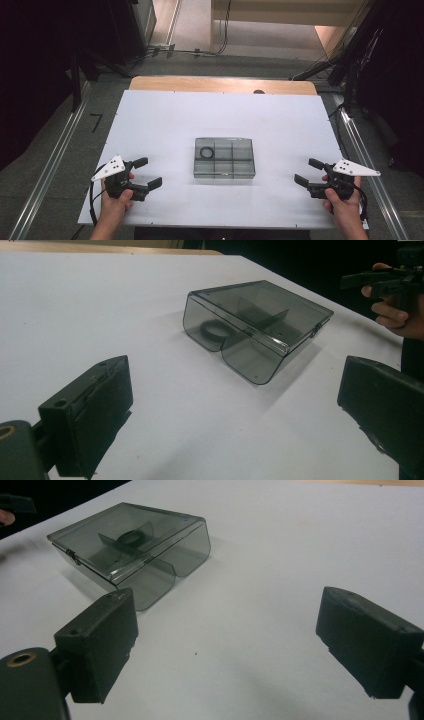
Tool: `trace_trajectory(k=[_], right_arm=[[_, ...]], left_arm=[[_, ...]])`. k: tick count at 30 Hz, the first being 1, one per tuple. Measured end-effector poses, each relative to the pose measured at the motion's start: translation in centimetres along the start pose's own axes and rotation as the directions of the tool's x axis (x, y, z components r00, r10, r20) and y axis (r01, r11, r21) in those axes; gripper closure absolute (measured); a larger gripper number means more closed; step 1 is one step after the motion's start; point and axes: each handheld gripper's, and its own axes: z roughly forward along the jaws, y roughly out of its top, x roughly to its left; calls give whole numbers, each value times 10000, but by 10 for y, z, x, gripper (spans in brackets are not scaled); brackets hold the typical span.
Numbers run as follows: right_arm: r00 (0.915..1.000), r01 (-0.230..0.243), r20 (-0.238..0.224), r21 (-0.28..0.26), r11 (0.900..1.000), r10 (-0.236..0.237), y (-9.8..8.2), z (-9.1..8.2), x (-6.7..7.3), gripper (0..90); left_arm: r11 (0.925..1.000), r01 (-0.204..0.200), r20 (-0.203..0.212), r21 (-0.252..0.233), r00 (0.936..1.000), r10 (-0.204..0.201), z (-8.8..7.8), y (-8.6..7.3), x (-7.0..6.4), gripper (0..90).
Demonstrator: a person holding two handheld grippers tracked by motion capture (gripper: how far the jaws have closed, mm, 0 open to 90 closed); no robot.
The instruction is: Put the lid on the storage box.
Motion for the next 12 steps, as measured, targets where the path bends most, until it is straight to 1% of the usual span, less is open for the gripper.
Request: trace_trajectory(k=[2,4,7,12], right_arm=[[10000,-34,51,-32,10000,34,-1,-1,-2,81],[9999,-63,-155,-150,9999,61,-1,-3,-5,81],[9998,-128,-163,-238,9996,124,-2,-3,-8,78],[9998,-124,-149,-137,9998,122,-2,0,-8,73]], left_arm=[[10000,2,-84,-26,10000,-2,-1,0,2,9],[10000,-12,-56,-30,10000,12,-2,0,3,0],[9999,-67,-39,-86,10000,66,-2,0,3,0],[10000,-53,-85,-25,10000,53,-1,0,4,0]])
